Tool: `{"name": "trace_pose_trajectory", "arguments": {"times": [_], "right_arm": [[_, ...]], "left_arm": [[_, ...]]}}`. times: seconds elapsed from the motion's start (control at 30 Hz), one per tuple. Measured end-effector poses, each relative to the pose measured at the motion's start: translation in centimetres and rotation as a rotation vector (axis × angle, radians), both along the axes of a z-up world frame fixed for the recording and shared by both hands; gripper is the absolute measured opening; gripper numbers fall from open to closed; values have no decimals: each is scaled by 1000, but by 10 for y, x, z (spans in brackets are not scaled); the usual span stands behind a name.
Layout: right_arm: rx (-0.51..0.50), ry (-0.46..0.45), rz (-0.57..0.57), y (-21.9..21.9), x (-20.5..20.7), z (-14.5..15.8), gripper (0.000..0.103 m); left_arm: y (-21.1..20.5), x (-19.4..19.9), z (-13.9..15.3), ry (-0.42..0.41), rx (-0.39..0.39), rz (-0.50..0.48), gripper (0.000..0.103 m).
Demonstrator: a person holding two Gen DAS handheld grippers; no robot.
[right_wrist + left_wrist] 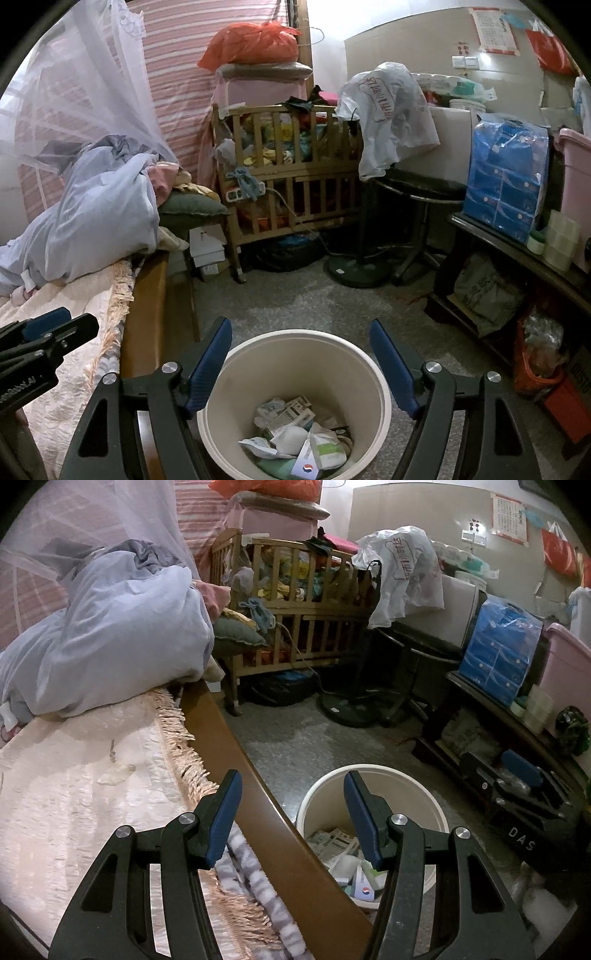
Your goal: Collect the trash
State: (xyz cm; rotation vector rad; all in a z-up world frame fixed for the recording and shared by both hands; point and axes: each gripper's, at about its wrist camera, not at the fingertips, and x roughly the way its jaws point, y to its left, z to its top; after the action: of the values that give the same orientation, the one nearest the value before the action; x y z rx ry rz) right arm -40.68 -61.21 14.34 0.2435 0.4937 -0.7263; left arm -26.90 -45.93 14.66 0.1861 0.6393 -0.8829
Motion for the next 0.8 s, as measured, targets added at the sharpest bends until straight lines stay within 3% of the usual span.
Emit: {"name": "trace_pose_trajectory", "arguments": {"times": [0.8], "right_arm": [[-7,7,6,3,6,0,79]], "left_arm": [[4,7,-4,-15,21,19,56]]}}
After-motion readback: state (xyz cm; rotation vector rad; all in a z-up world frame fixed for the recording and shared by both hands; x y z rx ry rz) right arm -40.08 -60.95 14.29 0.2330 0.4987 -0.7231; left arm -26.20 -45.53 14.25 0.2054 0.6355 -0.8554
